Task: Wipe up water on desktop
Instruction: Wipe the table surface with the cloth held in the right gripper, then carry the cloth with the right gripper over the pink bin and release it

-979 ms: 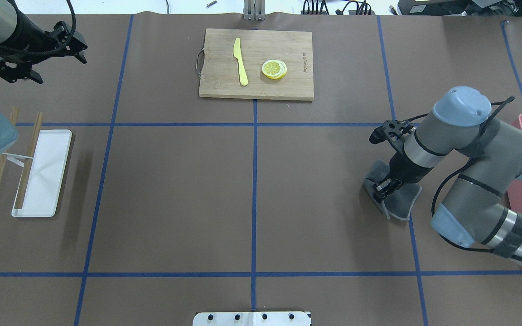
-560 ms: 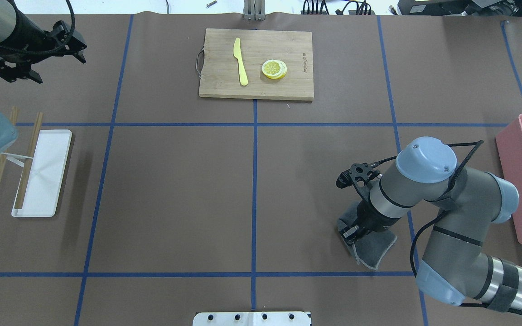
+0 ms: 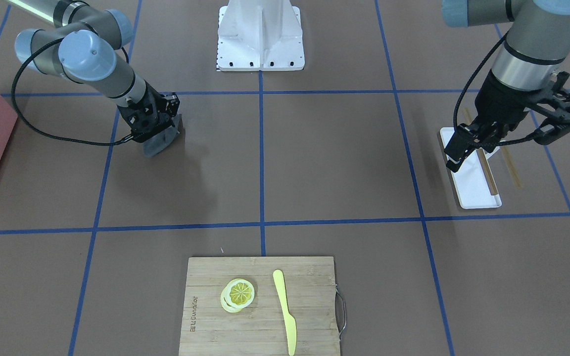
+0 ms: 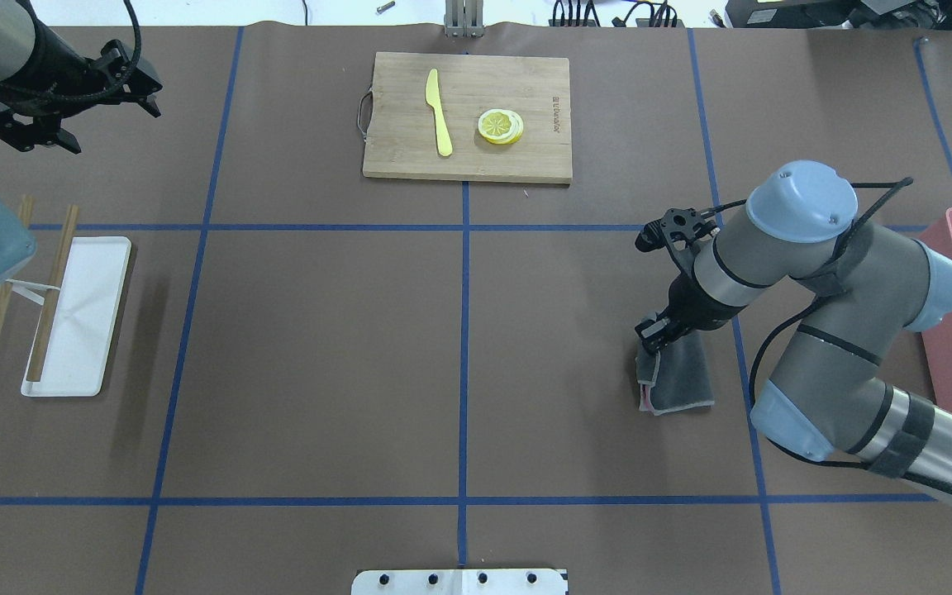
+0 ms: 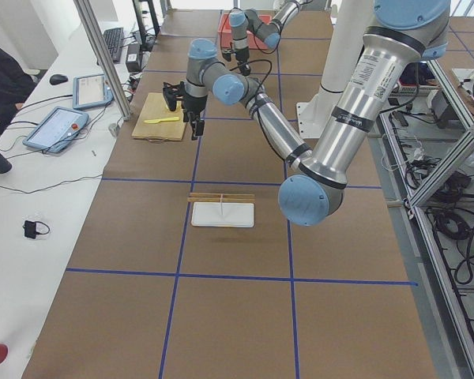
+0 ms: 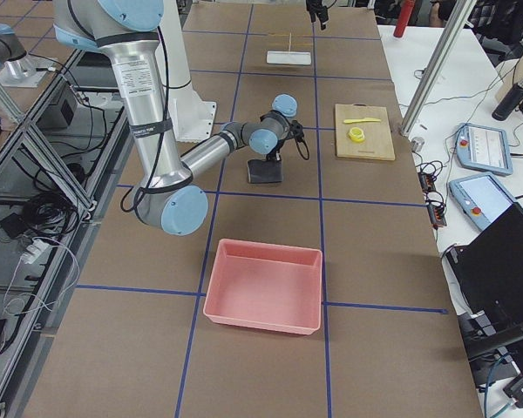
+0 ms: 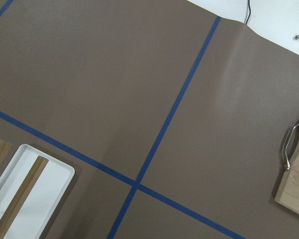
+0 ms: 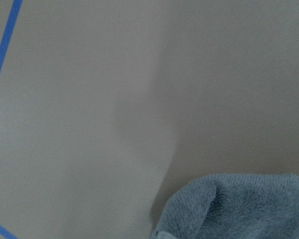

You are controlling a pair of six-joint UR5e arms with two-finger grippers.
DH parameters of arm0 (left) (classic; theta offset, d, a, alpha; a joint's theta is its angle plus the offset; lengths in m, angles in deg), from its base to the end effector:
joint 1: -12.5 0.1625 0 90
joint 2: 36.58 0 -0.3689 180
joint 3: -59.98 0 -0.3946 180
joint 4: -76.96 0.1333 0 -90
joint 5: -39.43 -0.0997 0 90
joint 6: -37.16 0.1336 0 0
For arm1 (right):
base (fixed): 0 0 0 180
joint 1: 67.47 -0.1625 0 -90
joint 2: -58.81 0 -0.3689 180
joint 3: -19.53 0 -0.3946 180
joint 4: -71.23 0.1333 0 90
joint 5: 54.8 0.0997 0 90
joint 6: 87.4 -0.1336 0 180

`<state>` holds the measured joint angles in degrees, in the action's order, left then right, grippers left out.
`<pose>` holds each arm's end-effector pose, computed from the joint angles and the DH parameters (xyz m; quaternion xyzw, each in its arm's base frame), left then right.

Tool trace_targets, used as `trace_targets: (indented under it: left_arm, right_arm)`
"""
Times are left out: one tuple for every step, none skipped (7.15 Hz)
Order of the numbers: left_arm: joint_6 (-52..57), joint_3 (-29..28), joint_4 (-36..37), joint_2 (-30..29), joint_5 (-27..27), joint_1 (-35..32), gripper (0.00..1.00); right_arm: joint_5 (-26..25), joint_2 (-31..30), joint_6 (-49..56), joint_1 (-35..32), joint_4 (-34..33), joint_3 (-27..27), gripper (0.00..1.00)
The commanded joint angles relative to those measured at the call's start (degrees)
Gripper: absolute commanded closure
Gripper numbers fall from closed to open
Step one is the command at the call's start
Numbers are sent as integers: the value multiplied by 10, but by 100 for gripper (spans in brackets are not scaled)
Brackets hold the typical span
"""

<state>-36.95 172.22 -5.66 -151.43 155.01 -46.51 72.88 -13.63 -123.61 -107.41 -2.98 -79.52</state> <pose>0.2325 -0.5339 0.2372 0.0361 0.3896 -0.2671 0.8807 -0.4338 -0.4306 0.3483 0.0439 -0.4537 -0.2223 0.8619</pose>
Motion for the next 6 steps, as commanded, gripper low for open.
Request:
trace_targets:
  left_arm:
    - [-1,1,0,-2,0,0,2]
    - [-1,0,0,-1,0,0,2]
    - [-1,1,0,-1,0,0,2]
    - [-1,1,-1,0,0,-1,2]
    - [0,0,-2,1,0,0,2]
    - [0,-2,-2,1,0,0,2]
  right_arm:
    - [2,29,52,-66,-1,54,100]
    - [22,45,54,-108,-1,66,100]
    - [26,53,54,-137,-1,67,100]
    - [54,55,54,-172,-1,66,100]
    - [96,63,54,-209,-3,61,100]
    - [137,61,53,-254,-4,54,100]
